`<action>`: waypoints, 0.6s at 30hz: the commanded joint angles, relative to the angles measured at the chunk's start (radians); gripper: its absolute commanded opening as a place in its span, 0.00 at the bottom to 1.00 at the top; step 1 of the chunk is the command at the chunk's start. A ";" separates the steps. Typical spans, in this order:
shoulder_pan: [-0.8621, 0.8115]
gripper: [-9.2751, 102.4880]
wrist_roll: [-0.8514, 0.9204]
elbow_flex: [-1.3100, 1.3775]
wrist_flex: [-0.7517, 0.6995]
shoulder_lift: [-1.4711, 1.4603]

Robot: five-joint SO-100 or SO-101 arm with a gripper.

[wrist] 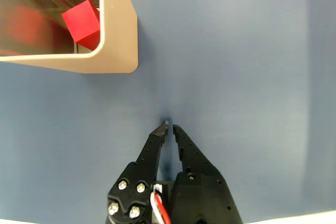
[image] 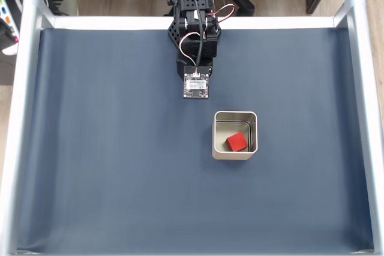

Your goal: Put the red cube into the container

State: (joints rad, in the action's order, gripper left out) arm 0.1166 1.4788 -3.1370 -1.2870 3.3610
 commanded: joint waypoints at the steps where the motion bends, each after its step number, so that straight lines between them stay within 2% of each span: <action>1: -0.009 0.09 0.008 0.008 -0.005 -0.006; 18: -0.009 0.09 0.018 0.008 -0.006 -0.006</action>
State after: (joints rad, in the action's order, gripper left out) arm 0.1166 1.4880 -3.1370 -1.2885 3.3625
